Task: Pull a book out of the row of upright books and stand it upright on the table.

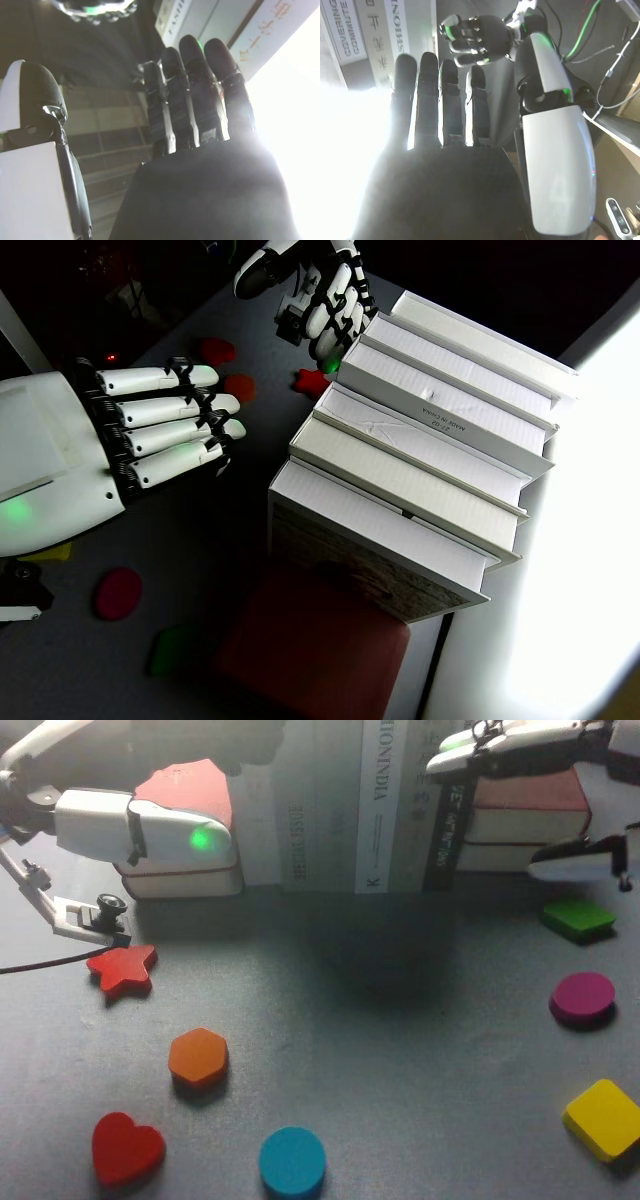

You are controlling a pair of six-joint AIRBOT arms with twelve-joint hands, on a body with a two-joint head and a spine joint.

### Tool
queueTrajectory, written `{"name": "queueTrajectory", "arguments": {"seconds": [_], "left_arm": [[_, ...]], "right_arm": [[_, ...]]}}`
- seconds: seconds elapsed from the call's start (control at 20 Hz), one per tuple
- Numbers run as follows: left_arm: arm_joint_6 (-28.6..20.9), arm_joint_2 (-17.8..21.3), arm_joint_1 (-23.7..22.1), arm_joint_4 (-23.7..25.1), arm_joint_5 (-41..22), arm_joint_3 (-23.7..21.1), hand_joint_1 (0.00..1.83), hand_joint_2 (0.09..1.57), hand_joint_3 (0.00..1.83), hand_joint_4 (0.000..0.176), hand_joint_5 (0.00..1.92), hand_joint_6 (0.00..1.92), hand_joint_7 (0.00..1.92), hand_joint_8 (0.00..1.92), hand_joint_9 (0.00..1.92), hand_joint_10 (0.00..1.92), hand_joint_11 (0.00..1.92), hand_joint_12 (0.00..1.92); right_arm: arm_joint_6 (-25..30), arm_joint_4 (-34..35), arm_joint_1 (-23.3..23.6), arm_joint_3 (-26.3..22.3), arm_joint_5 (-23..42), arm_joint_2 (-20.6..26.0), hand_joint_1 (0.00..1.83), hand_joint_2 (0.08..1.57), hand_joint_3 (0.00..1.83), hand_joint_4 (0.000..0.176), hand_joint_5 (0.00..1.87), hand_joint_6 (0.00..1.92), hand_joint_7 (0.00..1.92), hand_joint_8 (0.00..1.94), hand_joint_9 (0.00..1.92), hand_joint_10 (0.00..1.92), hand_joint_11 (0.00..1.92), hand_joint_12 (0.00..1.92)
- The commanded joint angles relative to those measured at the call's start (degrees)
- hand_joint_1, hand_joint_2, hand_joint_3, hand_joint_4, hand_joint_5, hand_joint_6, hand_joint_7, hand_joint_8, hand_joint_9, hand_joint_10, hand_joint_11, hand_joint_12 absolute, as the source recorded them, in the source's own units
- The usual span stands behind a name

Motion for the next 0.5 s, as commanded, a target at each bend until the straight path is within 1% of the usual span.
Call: {"name": "queueTrajectory", "arguments": {"seconds": [0.0,0.05,0.1,0.15,0.2,0.25,0.3,0.35,0.4,0.45], "left_arm": [[-0.54,0.46,-0.25,-4.02,-5.26,-0.32,0.96,0.95,0.01,0.028,0.5,0.02,0.53,0.0,0.39,0.37,0.0,1.52],[-0.54,0.82,-0.18,-4.13,-5.22,-0.67,0.94,0.94,0.01,0.033,0.5,0.01,0.52,0.0,0.39,0.36,0.0,1.51],[-0.54,0.95,-0.24,-4.14,-5.16,-0.79,0.94,0.94,0.01,0.031,0.5,0.02,0.52,0.0,0.39,0.36,0.0,1.51],[-0.54,0.91,-0.37,-4.14,-5.08,-0.75,0.92,0.94,0.0,0.044,0.52,0.02,0.53,0.0,0.41,0.37,0.0,1.54],[-0.54,0.83,-0.53,-4.14,-5.06,-0.71,0.91,0.94,0.01,0.058,0.52,0.02,0.52,0.0,0.42,0.37,0.0,1.55],[-0.54,0.63,-0.71,-4.12,-5.14,-0.63,0.9,0.94,0.01,0.064,0.51,0.02,0.52,0.0,0.42,0.36,0.0,1.54],[-0.54,0.51,-0.8,-4.02,-5.17,-0.54,0.9,0.94,0.0,0.063,0.52,0.02,0.52,0.0,0.4,0.35,0.0,1.51],[-0.54,0.36,-0.98,-3.76,-5.06,-0.43,0.91,0.93,0.0,0.066,0.53,0.02,0.54,0.01,0.4,0.35,0.0,1.51],[-0.54,0.24,-1.12,-3.49,-4.98,-0.34,0.89,0.93,0.0,0.071,0.53,0.02,0.55,0.01,0.39,0.34,0.0,1.54],[-0.54,0.2,-1.21,-3.36,-4.98,-0.32,0.89,0.93,0.0,0.077,0.53,0.02,0.56,0.01,0.4,0.35,0.0,1.55]], "right_arm": [[-0.02,3.9,1.87,-0.67,4.67,0.28,0.83,1.17,0.05,0.078,0.41,0.01,0.32,0.0,0.23,0.45,0.0,1.64],[-0.2,2.66,3.38,-1.21,3.86,0.76,0.83,1.18,0.03,0.073,0.4,0.0,0.29,0.0,0.17,0.45,0.0,1.61],[-0.2,1.34,5.25,-1.47,2.84,1.09,0.89,1.2,0.03,0.065,0.39,0.0,0.28,0.0,0.14,0.44,0.0,1.57],[-0.2,-0.27,7.52,-1.33,1.5,1.12,0.85,1.19,0.02,0.056,0.39,0.0,0.27,0.0,0.12,0.43,0.0,1.56],[-0.2,-1.07,8.96,-1.1,0.74,0.94,0.87,1.19,0.01,0.044,0.39,0.0,0.25,0.0,0.12,0.41,0.0,1.52],[-0.18,-1.7,10.45,-0.46,0.0,0.87,0.86,1.18,0.0,0.04,0.37,0.0,0.22,0.0,0.12,0.35,0.0,1.46],[-0.18,-1.83,10.79,0.26,-0.57,0.77,0.82,1.18,0.0,0.047,0.35,0.0,0.2,0.0,0.12,0.31,0.0,1.39],[-0.08,-1.96,11.11,1.3,-1.28,0.17,0.78,1.17,0.0,0.069,0.35,0.0,0.2,0.0,0.14,0.31,0.0,1.38],[0.0,-2.16,11.64,2.22,-2.17,-0.36,0.79,1.14,0.0,0.105,0.36,0.0,0.19,0.0,0.14,0.28,0.0,1.31],[0.01,-2.55,12.5,3.08,-3.6,-0.78,0.8,1.12,0.0,0.111,0.36,0.0,0.17,0.0,0.13,0.24,0.0,1.32]]}}
